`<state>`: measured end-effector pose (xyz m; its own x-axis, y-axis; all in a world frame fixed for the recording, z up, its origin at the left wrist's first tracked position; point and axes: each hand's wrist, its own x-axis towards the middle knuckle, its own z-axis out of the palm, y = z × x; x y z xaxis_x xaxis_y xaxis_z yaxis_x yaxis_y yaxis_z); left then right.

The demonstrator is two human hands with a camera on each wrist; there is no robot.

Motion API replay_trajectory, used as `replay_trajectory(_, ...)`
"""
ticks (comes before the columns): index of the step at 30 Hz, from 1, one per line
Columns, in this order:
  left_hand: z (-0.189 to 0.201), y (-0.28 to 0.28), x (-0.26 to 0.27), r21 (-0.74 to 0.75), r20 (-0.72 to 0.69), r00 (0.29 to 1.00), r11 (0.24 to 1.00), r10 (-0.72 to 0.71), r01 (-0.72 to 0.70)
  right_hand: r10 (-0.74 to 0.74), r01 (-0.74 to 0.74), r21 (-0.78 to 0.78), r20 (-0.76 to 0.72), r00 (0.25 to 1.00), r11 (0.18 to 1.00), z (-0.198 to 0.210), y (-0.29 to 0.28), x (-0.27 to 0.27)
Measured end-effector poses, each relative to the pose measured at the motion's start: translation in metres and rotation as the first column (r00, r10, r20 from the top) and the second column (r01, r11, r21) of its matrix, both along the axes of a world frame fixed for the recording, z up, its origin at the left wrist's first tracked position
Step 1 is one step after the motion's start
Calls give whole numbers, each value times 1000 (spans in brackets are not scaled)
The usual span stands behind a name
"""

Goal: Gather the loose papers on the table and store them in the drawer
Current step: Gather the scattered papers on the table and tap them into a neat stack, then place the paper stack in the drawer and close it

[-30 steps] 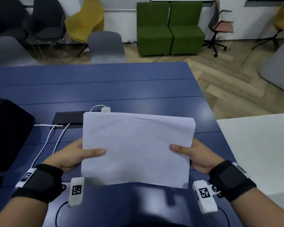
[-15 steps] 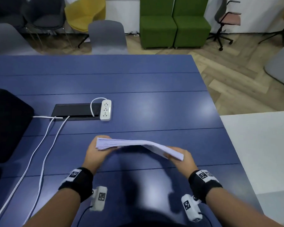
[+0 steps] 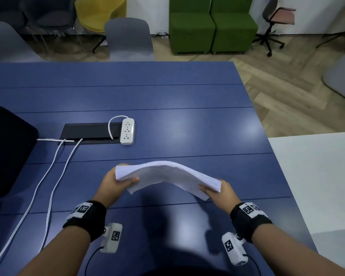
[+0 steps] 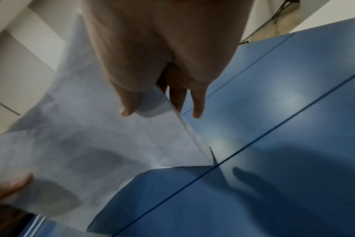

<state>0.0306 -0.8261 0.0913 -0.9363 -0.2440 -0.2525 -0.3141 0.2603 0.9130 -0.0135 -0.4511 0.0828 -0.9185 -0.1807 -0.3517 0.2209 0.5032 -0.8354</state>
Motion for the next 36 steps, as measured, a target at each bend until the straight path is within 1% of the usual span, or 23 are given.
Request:
replay_trajectory(2, -8, -3, 6, -31, 87, 992, 995, -95, 99, -33, 32, 8, 54, 998, 999, -5, -3, 0)
replay_trajectory(5, -9, -4, 2, -53, 145, 985, 994, -90, 98, -71, 70, 30, 64, 995, 997, 0, -4, -7)
replay_trajectory(7, 0, -4, -2, -73, 178, 978, 989, -113, 128, -54, 52, 19, 79, 995, 998, 7, -1, -12)
replay_trajectory(9, 17, -1, -7, -59, 209, 965, 983, -157, 173, -68, 71, -36, 86, 994, 997, 16, 5, -17)
replay_trajectory(12, 46, 3, -6, 90, 228, 946, 973, -229, 214, -168, 179, -143, 85, 982, 973, 29, 19, -26)
replay_trajectory(15, 67, 6, -1, 259, 244, 930, 942, -276, 212, -272, 307, -223, 171, 947, 925, 41, 33, -27)
replay_trajectory(16, 71, 8, 1, 305, 249, 927, 932, -279, 199, -284, 321, -218, 186, 941, 922, 45, 37, -25)
replay_trajectory(19, 79, 19, 8, 406, 273, 933, 907, -235, 110, -267, 301, -163, 204, 942, 939, 53, 45, -11)
replay_trajectory(20, 79, 24, 11, 426, 269, 938, 901, -217, 86, -277, 320, -189, 225, 934, 928, 55, 46, -5)
replay_trajectory(21, 79, 30, 14, 446, 267, 945, 894, -187, 51, -300, 366, -248, 266, 916, 897, 56, 48, 0)
replay_trajectory(22, 79, 36, 16, 469, 266, 952, 883, -150, 8, -329, 433, -325, 328, 885, 841, 58, 50, 5)
replay_trajectory(24, 80, 53, 20, 515, 266, 962, 853, -68, -82, -327, 542, -473, 464, 823, 694, 68, 49, 12)
replay_trajectory(26, 83, 72, 21, 566, 250, 968, 811, 2, -148, -258, 578, -575, 544, 799, 579, 83, 41, 15)
replay_trajectory(27, 85, 83, 21, 599, 232, 972, 783, 31, -168, -224, 577, -608, 558, 799, 546, 91, 34, 15)
replay_trajectory(28, 87, 94, 20, 631, 212, 976, 754, 57, -181, -196, 562, -631, 555, 809, 534, 98, 26, 14)
replay_trajectory(30, 93, 117, 19, 676, 168, 982, 715, 86, -178, -174, 514, -666, 509, 843, 541, 113, 9, 12)
replay_trajectory(33, 101, 136, 16, 701, 125, 989, 700, 73, -140, -278, 508, -646, 430, 859, 570, 126, -5, 9)
replay_trajectory(34, 104, 137, 15, 710, 118, 992, 695, 38, -111, -307, 498, -633, 393, 867, 593, 130, -2, 10)
replay_trajectory(36, 108, 134, 13, 736, 108, 991, 676, -76, -28, -332, 467, -604, 328, 884, 646, 137, 12, 13)
